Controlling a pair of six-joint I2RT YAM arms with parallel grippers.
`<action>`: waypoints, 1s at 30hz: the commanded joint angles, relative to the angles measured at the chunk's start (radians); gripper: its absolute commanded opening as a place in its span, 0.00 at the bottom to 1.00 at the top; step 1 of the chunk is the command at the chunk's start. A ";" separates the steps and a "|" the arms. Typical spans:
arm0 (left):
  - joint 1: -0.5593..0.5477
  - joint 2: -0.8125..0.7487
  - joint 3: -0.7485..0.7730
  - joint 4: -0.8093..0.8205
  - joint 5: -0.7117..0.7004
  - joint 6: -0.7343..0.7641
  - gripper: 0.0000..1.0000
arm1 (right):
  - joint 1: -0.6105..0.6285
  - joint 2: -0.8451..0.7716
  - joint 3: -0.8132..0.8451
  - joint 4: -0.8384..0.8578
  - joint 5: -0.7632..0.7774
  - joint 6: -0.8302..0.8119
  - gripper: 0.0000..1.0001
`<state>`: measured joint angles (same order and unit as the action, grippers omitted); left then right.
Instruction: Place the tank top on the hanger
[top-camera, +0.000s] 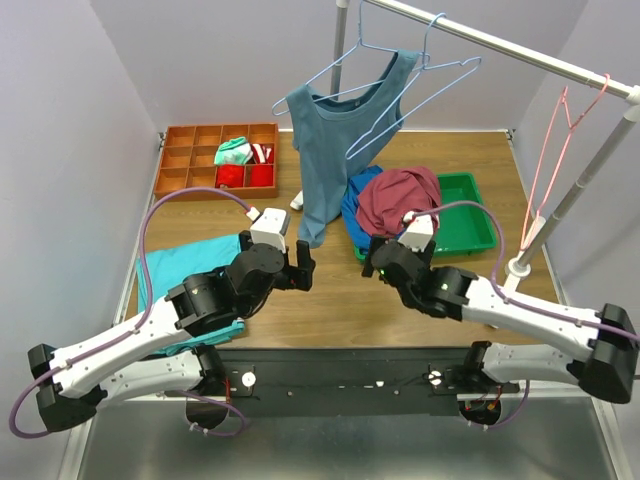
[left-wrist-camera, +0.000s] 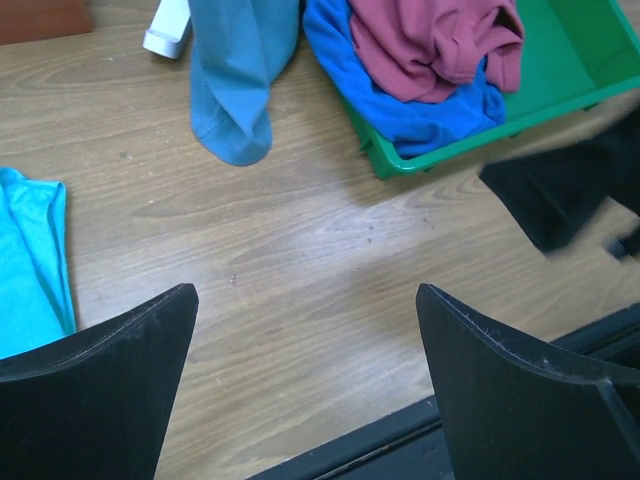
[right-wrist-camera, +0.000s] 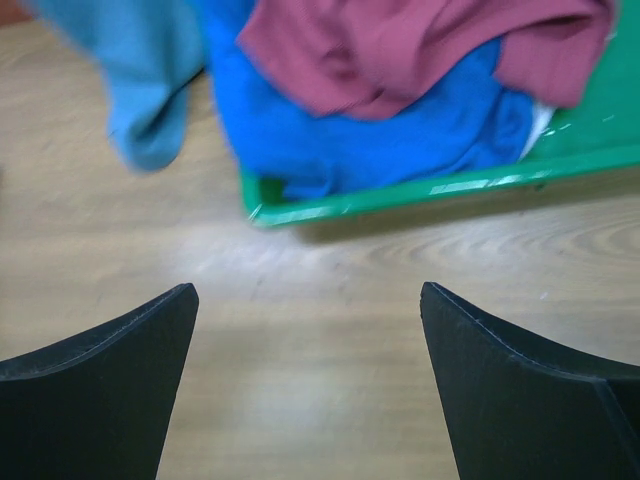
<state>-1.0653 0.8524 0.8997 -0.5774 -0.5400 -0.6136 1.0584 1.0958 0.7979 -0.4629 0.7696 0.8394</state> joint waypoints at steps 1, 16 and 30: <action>-0.002 -0.035 -0.008 0.010 0.061 0.015 0.99 | -0.188 0.122 0.063 0.091 -0.081 -0.092 0.98; -0.002 -0.061 -0.015 -0.027 0.091 0.014 0.99 | -0.460 0.570 0.302 0.337 -0.270 -0.221 0.76; -0.002 -0.110 -0.019 -0.013 0.071 0.002 0.88 | -0.460 0.371 0.346 0.138 -0.207 -0.227 0.01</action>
<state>-1.0653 0.7479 0.8745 -0.5938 -0.4591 -0.6117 0.6018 1.5803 1.0794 -0.2314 0.5346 0.6258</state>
